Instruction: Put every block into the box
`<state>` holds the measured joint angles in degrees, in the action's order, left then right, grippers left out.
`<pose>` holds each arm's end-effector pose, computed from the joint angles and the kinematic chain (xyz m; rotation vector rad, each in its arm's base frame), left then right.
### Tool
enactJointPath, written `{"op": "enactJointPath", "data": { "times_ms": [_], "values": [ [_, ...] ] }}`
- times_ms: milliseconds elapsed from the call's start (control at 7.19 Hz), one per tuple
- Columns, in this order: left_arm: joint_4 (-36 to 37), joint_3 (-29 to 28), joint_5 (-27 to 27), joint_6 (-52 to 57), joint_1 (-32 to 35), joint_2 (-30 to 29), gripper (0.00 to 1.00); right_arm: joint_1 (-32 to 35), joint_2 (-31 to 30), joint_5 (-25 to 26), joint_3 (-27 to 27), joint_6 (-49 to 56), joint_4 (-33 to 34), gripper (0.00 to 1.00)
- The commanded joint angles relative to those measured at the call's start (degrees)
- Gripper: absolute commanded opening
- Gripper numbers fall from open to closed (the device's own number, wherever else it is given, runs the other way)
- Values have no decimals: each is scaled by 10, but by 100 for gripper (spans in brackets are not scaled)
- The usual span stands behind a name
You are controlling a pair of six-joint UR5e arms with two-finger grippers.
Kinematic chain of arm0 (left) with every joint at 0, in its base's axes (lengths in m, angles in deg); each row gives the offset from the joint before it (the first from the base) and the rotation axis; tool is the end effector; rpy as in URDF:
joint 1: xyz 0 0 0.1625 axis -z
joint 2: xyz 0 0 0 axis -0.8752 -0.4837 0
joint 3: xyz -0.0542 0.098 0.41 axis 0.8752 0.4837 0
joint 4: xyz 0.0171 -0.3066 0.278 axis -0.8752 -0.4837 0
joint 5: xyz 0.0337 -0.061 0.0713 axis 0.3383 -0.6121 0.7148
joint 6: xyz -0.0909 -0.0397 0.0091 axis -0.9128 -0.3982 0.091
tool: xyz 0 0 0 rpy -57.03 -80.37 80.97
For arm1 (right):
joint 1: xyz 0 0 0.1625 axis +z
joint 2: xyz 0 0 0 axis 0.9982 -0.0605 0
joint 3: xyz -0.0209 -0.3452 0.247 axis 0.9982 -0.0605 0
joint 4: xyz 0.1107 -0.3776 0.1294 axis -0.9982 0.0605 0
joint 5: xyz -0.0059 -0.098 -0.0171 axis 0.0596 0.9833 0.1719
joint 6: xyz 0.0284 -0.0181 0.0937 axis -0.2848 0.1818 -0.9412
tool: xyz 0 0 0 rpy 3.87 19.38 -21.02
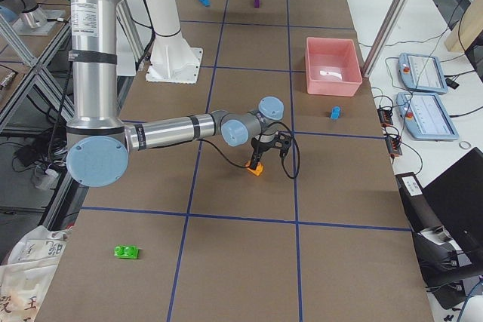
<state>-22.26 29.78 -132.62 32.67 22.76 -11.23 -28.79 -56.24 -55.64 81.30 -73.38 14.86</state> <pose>-0.0055 -0.4790 0.6454 0.2016 0.8916 0.1520 -0.2050 -0.4588 0.5867 -0.2063 -0.7175 0.2385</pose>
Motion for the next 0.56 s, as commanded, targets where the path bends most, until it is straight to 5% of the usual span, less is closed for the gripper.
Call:
{"op": "enactJointPath", "data": {
  "times_ms": [0,139,278,417],
  "values": [
    [0,0,0,0,-1,0,100,-1,3,1,-28,0,-1,89],
    [0,0,0,0,-1,0,100,-2,9,0,-28,-6,0,78],
    [0,0,0,2,-2,0,100,-4,9,-1,-35,-5,0,56],
    [-1,2,0,2,-2,0,100,-4,9,-3,-34,-6,0,6]
  ]
}}
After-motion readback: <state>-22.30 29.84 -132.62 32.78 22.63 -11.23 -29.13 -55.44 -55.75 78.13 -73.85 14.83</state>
